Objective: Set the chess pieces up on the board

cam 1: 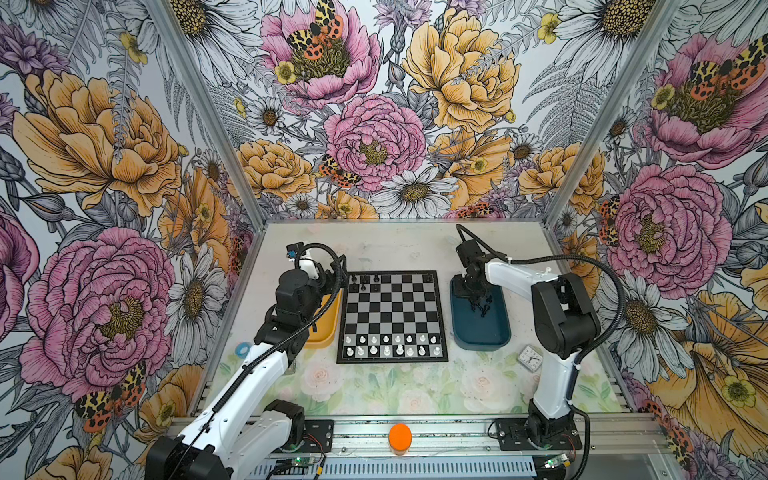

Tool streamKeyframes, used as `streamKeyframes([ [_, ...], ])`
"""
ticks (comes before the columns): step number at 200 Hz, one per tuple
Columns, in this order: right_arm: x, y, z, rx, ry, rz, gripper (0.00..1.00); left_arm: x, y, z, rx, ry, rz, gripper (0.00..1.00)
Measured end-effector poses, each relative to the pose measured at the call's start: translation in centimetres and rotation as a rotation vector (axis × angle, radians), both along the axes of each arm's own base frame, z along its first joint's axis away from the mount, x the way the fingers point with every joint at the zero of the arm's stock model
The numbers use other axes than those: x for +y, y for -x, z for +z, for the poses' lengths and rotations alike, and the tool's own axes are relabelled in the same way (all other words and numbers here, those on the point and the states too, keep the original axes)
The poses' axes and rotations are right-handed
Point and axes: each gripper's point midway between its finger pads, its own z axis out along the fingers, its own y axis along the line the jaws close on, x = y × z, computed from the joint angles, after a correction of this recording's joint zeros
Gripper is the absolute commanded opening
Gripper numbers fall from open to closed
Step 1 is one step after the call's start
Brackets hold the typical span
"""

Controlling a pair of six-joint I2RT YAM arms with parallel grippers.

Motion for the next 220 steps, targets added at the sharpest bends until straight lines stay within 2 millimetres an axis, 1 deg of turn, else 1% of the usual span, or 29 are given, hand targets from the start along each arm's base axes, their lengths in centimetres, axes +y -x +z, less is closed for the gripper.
streamKeyframes([
  [14, 0.0, 0.0, 0.0, 0.0, 0.0, -0.001, 0.07, 0.0, 0.0, 0.0, 0.0, 0.0, 0.0, 0.94],
  [35, 0.0, 0.0, 0.0, 0.0, 0.0, 0.0, 0.0, 0.0, 0.0, 0.0, 0.0, 0.0, 0.0, 0.94],
  [85, 0.0, 0.0, 0.1, -0.001, 0.0, 0.0, 0.0, 0.0, 0.0, 0.0, -0.001, -0.002, 0.0, 0.94],
  [98, 0.1, 0.0, 0.5, -0.008, -0.002, 0.002, 0.0, 0.0, 0.0, 0.0, -0.001, -0.002, 0.0, 0.94],
  [119, 0.4, 0.3, 1.7, -0.021, -0.001, 0.011, 0.0, 0.0, 0.0, 0.0, -0.001, -0.002, -0.001, 0.94],
  [139, 1.0, 0.2, 3.2, -0.042, 0.006, 0.026, 0.0, 0.0, 0.0, 0.0, -0.001, -0.002, -0.001, 0.94],
  [167, 2.5, 0.2, 6.0, -0.08, 0.018, 0.063, 0.0, 0.0, 0.0, 0.1, -0.002, -0.003, -0.001, 0.94],
  [188, 3.9, 0.1, 8.6, -0.115, 0.031, 0.098, 0.0, 0.1, 0.1, 0.4, -0.012, -0.005, 0.002, 0.95],
  [220, 7.2, -0.4, 13.3, -0.19, 0.02, 0.172, 0.0, 0.3, 0.6, 1.0, -0.034, -0.008, 0.004, 0.95],
])
